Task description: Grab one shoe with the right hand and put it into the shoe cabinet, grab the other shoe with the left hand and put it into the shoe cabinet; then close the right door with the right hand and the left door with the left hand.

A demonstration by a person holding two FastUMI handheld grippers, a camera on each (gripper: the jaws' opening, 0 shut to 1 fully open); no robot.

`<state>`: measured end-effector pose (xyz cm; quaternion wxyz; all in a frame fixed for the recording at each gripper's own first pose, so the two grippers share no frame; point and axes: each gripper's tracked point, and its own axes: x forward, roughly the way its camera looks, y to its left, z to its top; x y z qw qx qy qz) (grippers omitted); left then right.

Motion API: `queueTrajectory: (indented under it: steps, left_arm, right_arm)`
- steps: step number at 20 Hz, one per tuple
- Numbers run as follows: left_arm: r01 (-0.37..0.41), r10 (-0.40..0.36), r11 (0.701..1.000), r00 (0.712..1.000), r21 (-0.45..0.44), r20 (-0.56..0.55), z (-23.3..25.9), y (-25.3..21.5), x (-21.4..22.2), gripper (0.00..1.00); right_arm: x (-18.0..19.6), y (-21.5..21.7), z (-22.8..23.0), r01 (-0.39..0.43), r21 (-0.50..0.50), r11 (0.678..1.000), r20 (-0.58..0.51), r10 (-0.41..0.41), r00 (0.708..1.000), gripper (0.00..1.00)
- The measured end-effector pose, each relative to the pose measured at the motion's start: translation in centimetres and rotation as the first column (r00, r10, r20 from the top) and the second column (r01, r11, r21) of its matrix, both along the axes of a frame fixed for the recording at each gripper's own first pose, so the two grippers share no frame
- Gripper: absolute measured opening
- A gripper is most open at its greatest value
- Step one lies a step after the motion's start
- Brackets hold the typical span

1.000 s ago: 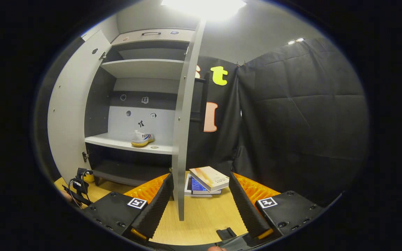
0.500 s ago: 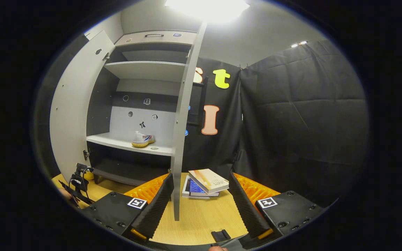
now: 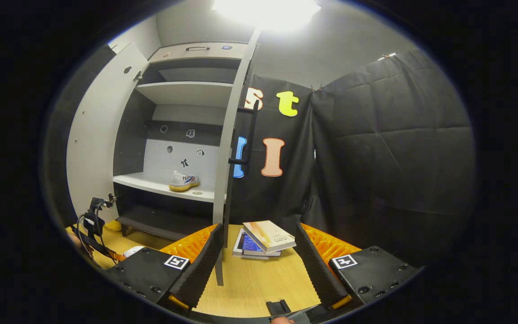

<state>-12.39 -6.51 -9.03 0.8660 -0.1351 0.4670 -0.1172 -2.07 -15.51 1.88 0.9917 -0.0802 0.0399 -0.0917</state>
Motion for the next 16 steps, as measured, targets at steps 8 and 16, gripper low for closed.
queueTrajectory:
  steps: [8, 16]
  left_arm:
    - [-0.053, 0.053, 0.999, 0.987, 0.0, 0.149, 2.2, 1.4, 0.6, 0.02]
    - [-0.089, 0.098, 0.995, 0.946, -0.044, 0.308, 2.0, 1.3, 0.7, 0.01]
  right_arm:
    - [-0.2, -2.3, 0.4, -0.034, 0.043, 0.998, 0.038, 0.033, 0.999, 0.99]
    - [-0.3, -3.3, 0.7, -0.02, 0.07, 0.997, 0.052, 0.017, 0.998, 0.99]
